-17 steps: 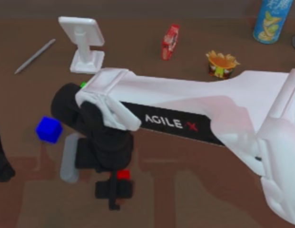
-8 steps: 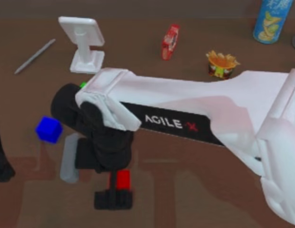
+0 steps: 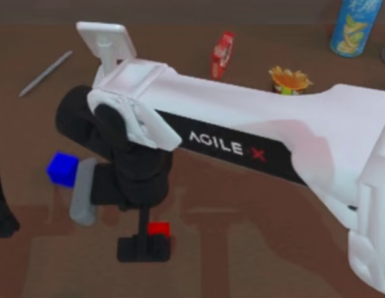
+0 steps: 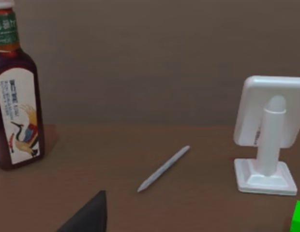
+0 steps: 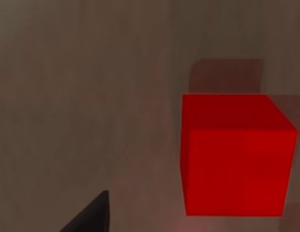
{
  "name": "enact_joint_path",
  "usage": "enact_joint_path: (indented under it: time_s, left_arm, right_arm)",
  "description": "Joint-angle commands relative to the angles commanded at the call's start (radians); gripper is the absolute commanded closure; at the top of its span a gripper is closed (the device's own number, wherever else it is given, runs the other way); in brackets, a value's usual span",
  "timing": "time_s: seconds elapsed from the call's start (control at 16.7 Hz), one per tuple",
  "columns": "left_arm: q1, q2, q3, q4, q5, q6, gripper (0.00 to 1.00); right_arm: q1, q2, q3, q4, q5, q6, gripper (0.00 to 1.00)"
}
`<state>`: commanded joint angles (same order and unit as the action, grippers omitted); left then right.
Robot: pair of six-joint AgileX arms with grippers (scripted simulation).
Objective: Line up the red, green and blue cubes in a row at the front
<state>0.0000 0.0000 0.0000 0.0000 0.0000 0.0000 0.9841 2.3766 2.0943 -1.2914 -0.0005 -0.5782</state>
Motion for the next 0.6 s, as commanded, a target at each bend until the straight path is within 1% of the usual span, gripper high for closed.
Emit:
enact_joint_path:
  time_s: [0.12, 0.24, 0.48, 0.6]
  left_arm:
    - [0.0, 0.0, 0.0, 0.0, 0.0, 0.0, 0.0]
    - [0.0, 0.0, 0.0, 0.0, 0.0, 0.0, 0.0]
    - [0.0, 0.0, 0.0, 0.0, 0.0, 0.0, 0.0]
    - [-0.008, 0.027, 0.029, -0.027, 0.004, 0.005, 0.0]
  right_arm:
    - [0.003, -0.007, 0.062, -0.07, -0.001, -0.002, 0.0]
    - [0.004, -0.014, 0.089, -0.098, 0.0, -0.002, 0.0]
    - [-0.001, -0.011, 0.088, -0.096, 0.0, -0.002, 0.0]
    - [-0.011, -0.035, 0.068, -0.079, -0.002, 0.002, 0.0]
